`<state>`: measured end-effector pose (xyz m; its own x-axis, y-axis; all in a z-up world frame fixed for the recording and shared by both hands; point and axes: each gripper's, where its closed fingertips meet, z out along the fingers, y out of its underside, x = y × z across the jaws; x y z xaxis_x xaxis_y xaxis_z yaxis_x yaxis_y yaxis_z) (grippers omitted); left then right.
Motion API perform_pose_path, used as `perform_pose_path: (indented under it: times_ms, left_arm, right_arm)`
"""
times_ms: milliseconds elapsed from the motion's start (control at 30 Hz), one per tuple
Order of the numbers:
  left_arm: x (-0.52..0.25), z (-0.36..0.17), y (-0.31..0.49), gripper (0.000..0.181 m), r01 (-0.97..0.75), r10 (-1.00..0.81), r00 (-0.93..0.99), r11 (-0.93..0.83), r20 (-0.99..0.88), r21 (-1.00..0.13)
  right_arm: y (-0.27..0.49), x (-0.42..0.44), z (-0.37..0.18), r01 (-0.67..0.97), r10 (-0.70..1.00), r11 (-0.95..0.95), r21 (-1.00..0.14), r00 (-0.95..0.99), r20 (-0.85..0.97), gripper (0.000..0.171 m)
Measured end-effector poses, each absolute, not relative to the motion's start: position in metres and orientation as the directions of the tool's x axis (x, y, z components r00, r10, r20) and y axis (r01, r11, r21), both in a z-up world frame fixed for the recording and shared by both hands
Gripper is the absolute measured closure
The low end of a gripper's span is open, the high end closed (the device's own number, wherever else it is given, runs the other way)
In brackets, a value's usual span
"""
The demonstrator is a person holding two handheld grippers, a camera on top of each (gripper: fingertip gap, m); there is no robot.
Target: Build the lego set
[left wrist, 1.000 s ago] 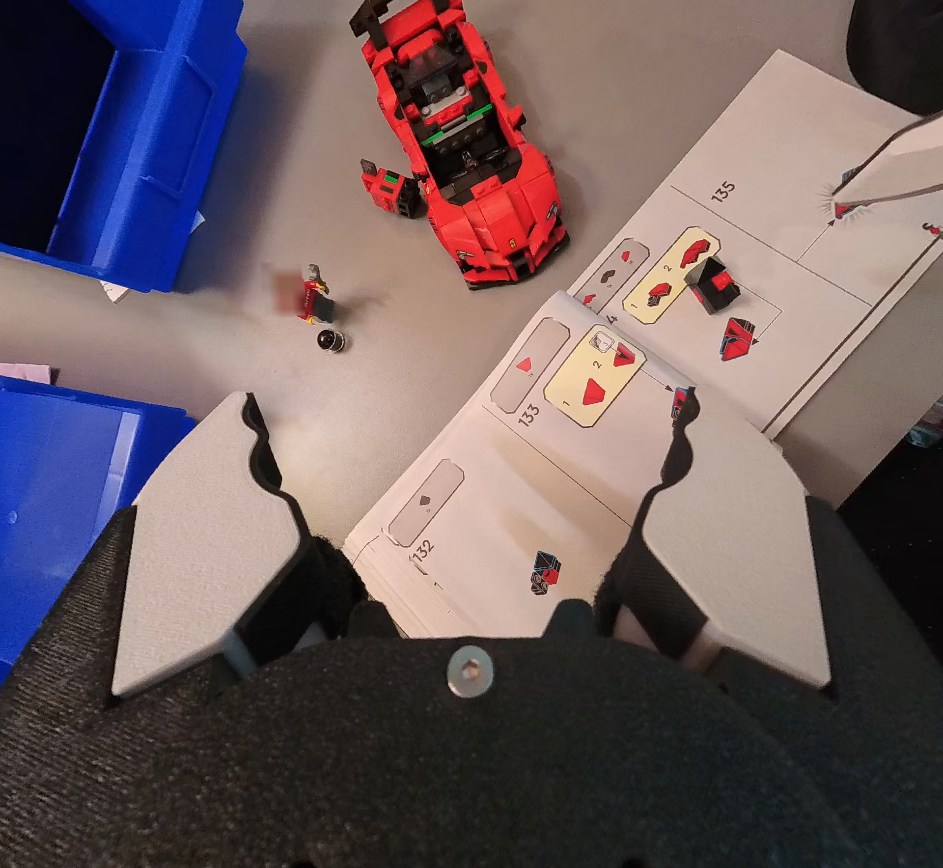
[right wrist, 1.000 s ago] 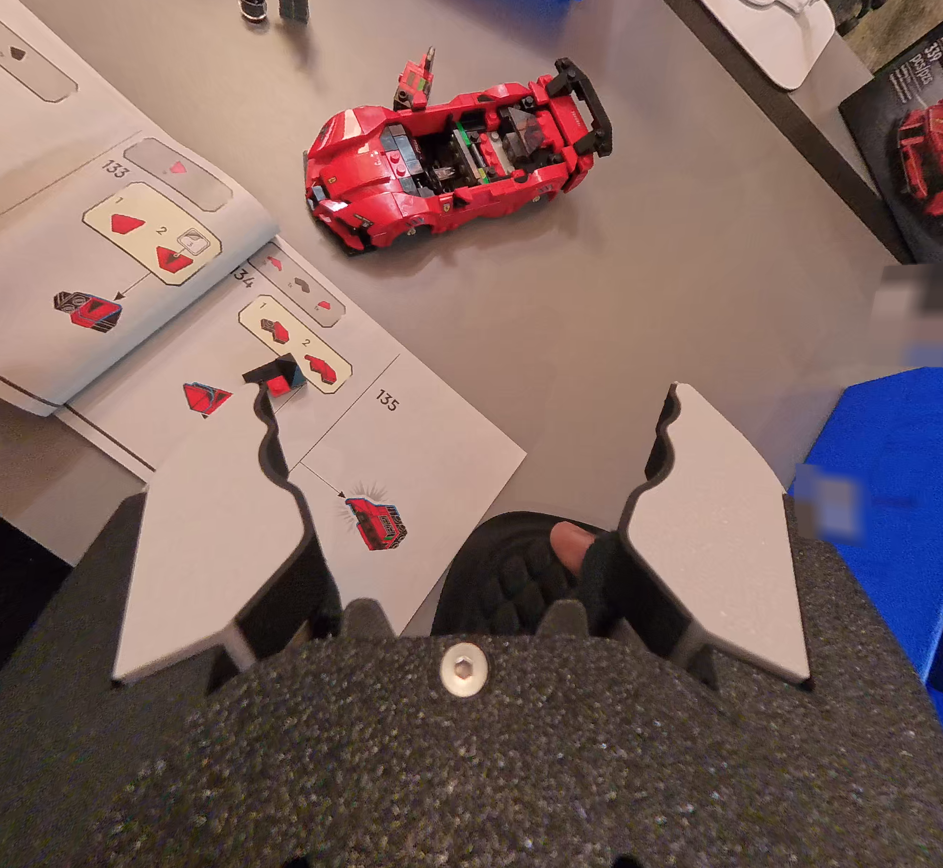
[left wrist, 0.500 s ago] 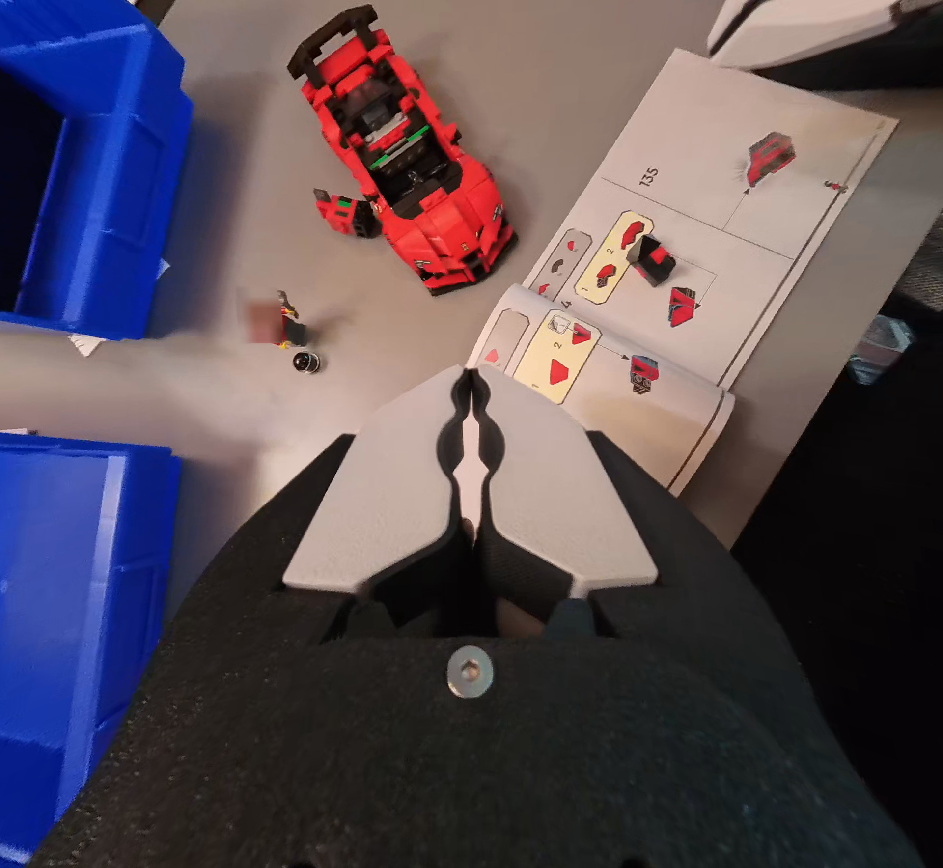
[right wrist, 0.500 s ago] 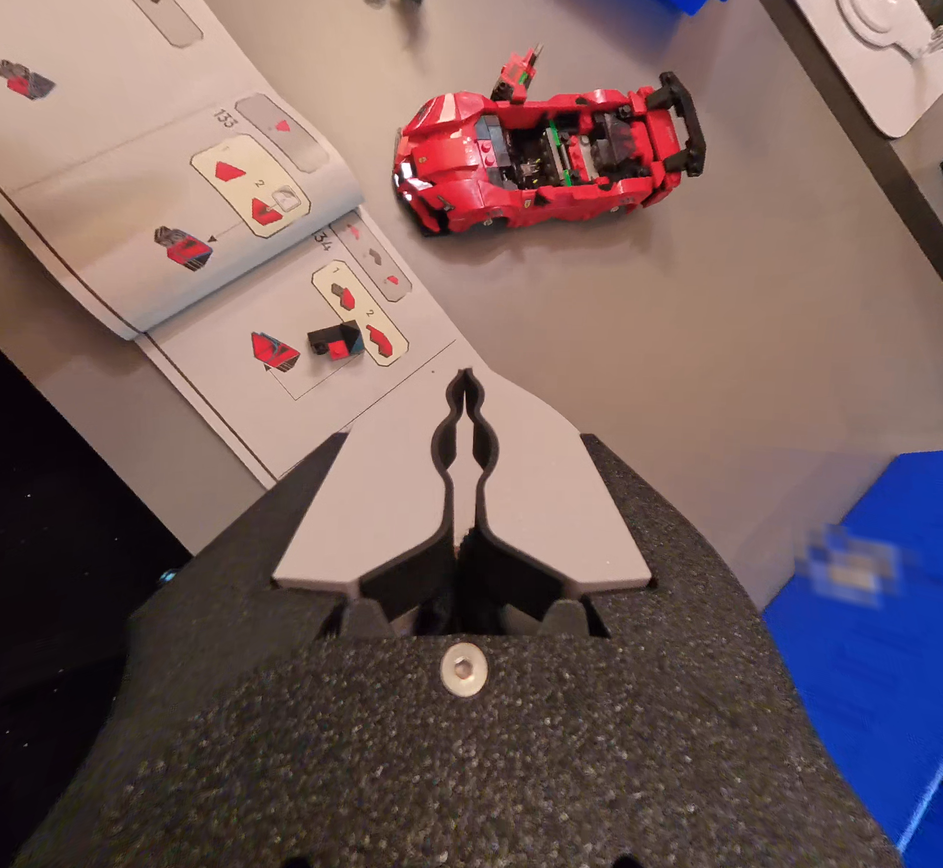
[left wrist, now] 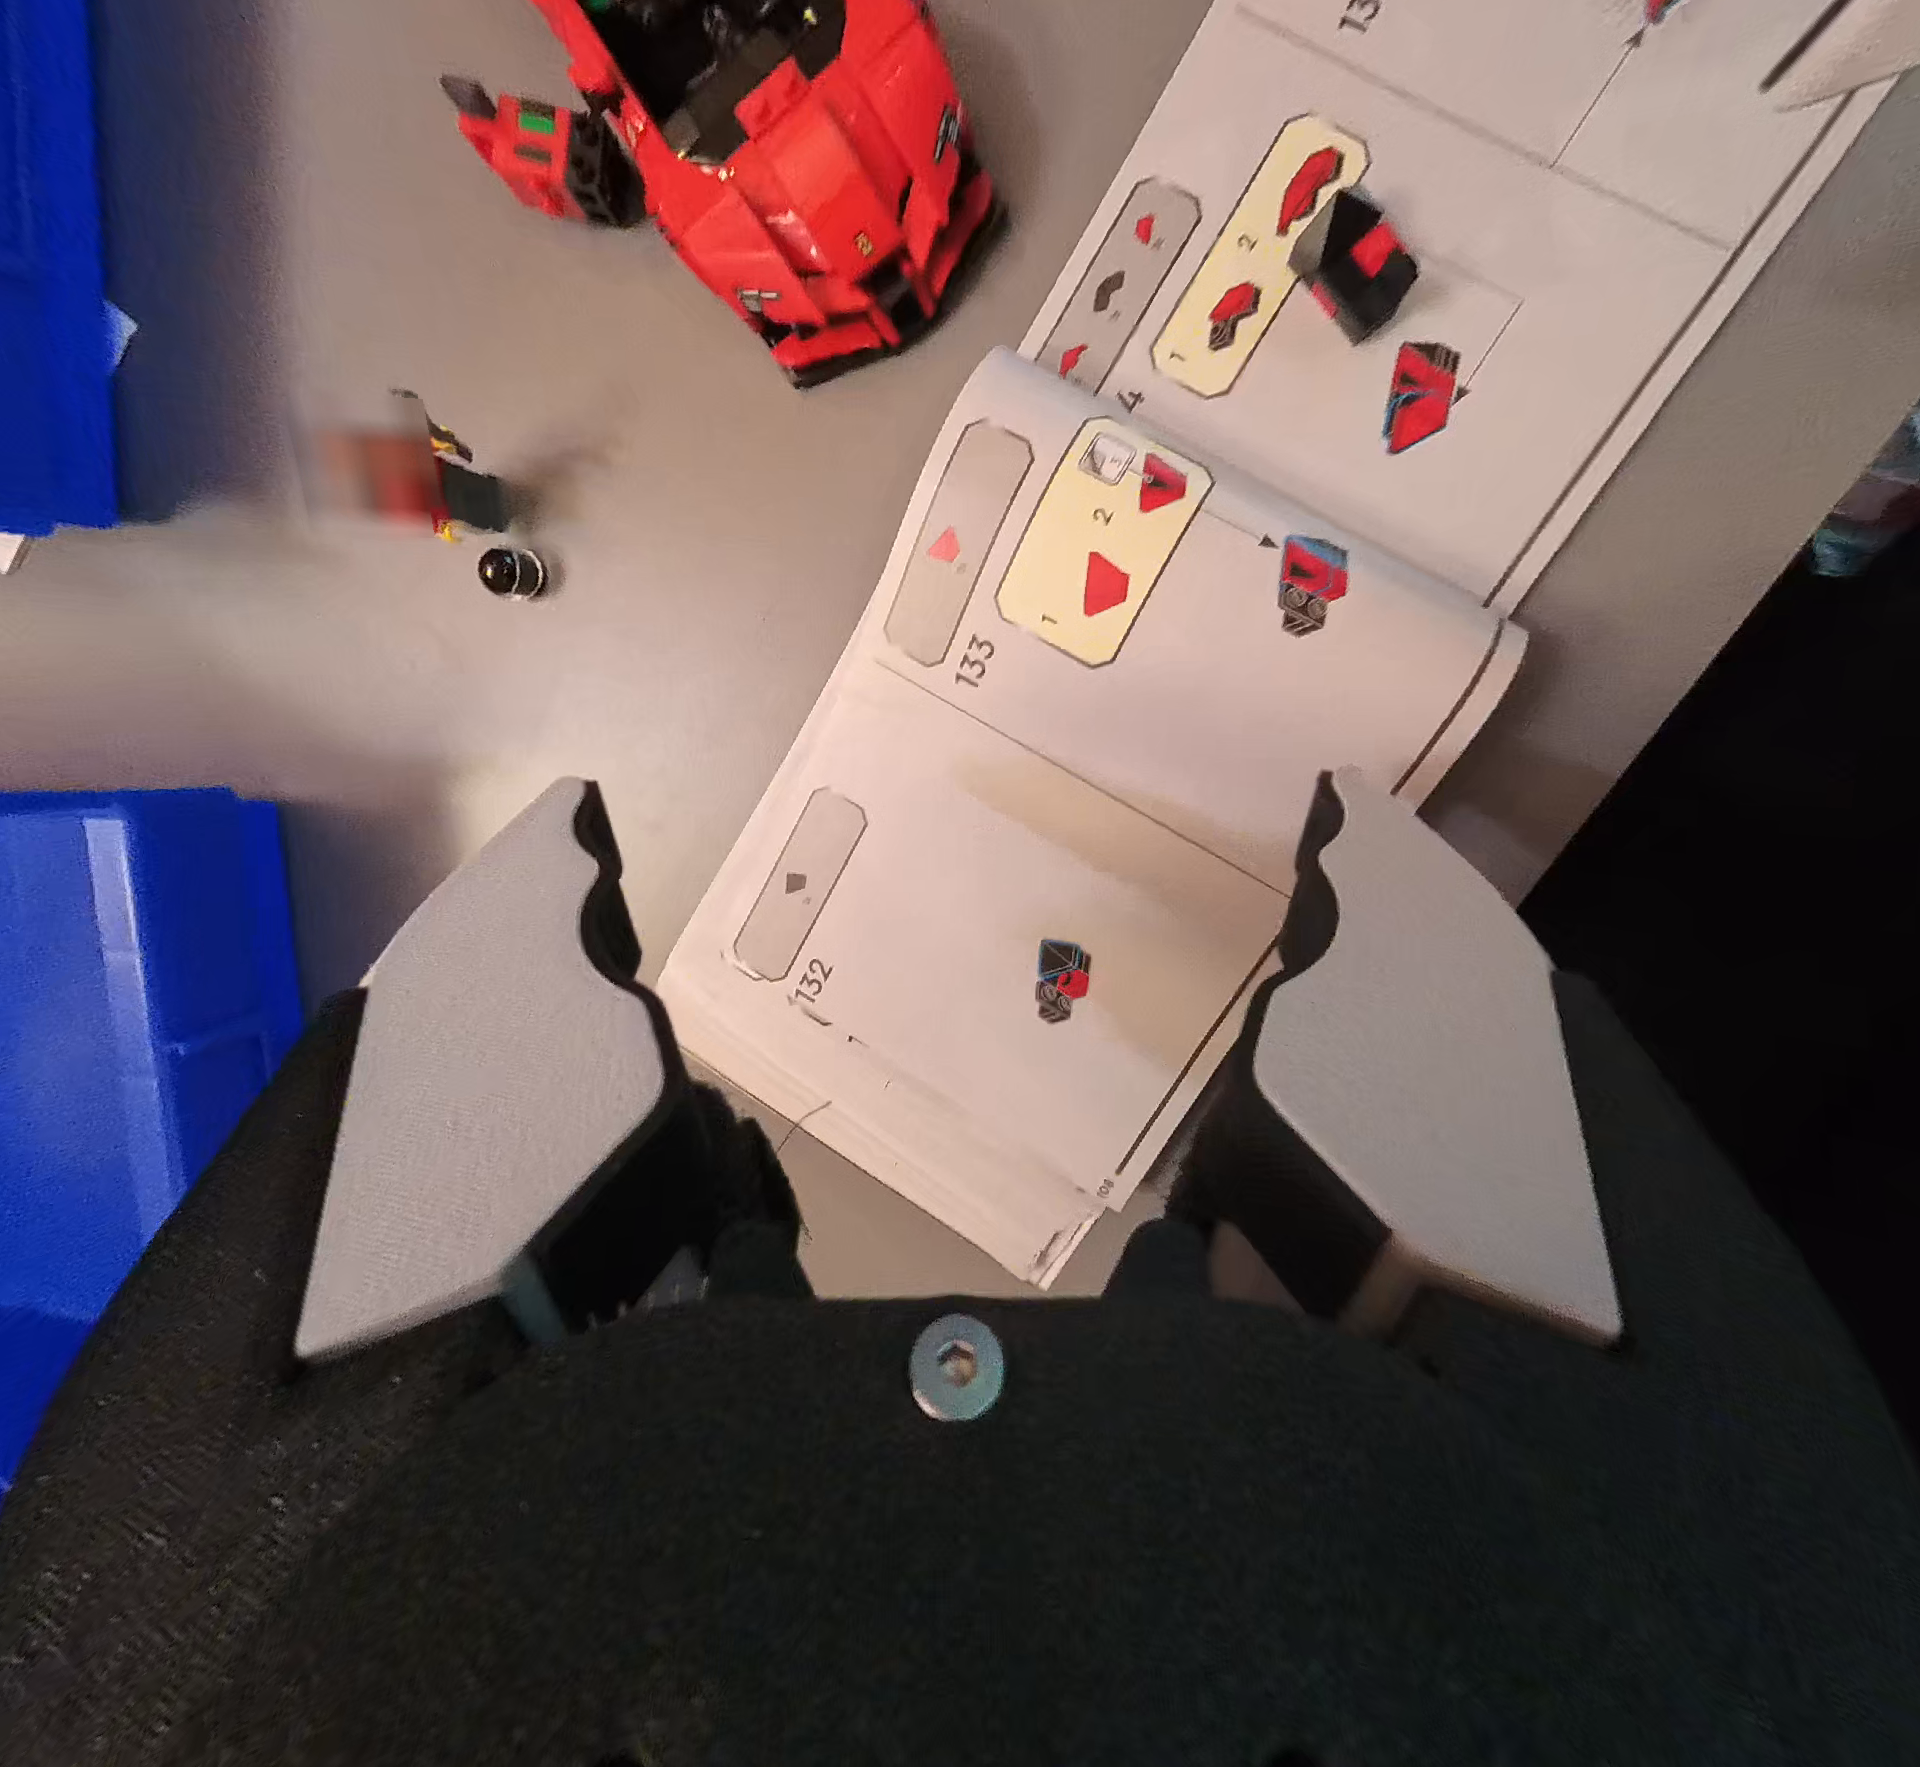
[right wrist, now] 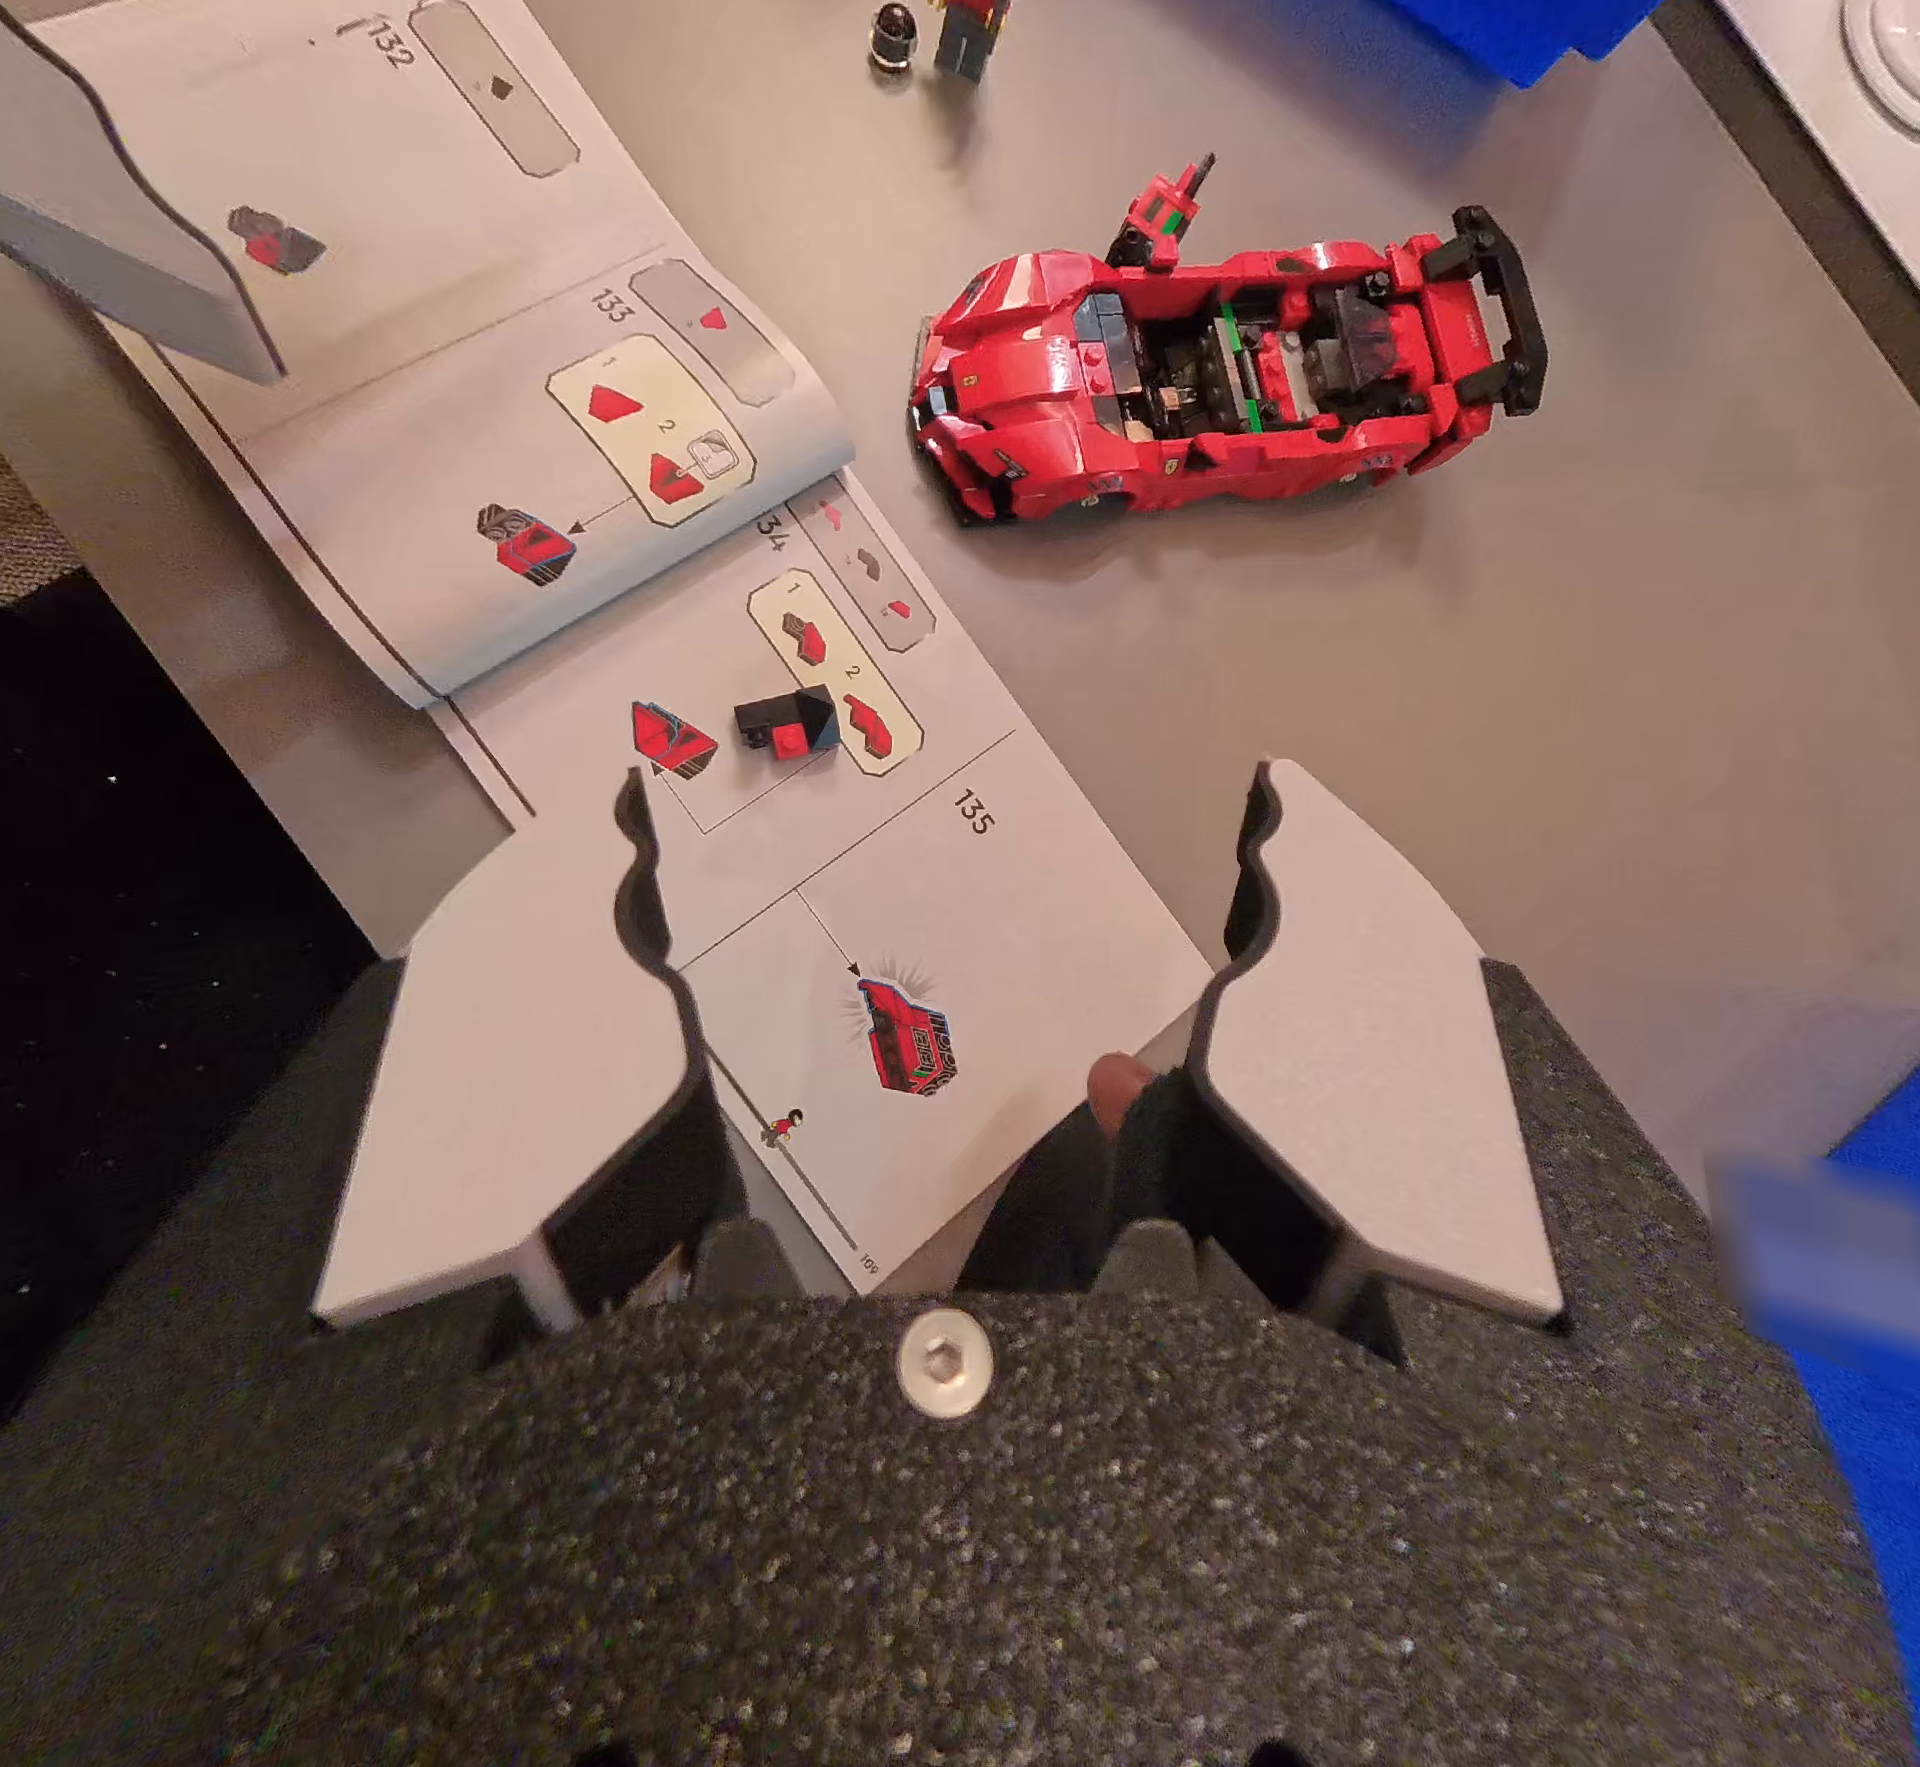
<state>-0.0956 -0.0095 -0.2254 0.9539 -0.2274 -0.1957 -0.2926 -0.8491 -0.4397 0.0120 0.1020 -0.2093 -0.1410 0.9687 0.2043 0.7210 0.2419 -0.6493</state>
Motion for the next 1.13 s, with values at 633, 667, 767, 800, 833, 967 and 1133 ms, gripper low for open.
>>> perform_pose_path:
  times_ms: [633, 667, 767, 800, 833, 967, 1133]
  left_arm:
    - [-0.088, -0.215, -0.003, 0.067, -0.293, -0.234, 0.956, -0.811, -0.178, -0.506]
    - [-0.088, -0.215, -0.004, 0.067, -0.294, -0.237, 0.955, -0.812, -0.176, -0.505]
    - [-0.088, -0.217, -0.004, 0.067, -0.298, -0.241, 0.954, -0.815, -0.177, -0.497]
    - [-0.087, -0.217, -0.004, 0.067, -0.299, -0.243, 0.954, -0.814, -0.176, -0.498]
    - [-0.086, -0.217, -0.003, 0.068, -0.302, -0.247, 0.953, -0.812, -0.176, -0.5]
    - [-0.085, -0.214, -0.001, 0.071, -0.308, -0.25, 0.951, -0.799, -0.18, -0.516]
    - [-0.088, -0.209, -0.001, 0.073, -0.297, -0.239, 0.955, -0.788, -0.175, -0.539]
  right_arm:
    - [0.1, 0.016, -0.214, 0.738, 0.969, 0.243, -0.629, -0.162, 0.184, 0.064]
    - [0.101, 0.017, -0.214, 0.74, 0.97, 0.242, -0.628, -0.161, 0.183, 0.064]
    - [0.101, 0.019, -0.215, 0.746, 0.97, 0.241, -0.621, -0.166, 0.178, 0.064]
    - [0.101, 0.019, -0.215, 0.747, 0.97, 0.242, -0.62, -0.168, 0.176, 0.065]
    - [0.101, 0.019, -0.216, 0.748, 0.97, 0.243, -0.618, -0.171, 0.175, 0.065]
    - [0.096, 0.02, -0.219, 0.751, 0.969, 0.247, -0.613, -0.196, 0.151, 0.067]
    - [0.093, 0.019, -0.225, 0.758, 0.971, 0.234, -0.609, -0.216, 0.105, 0.069]
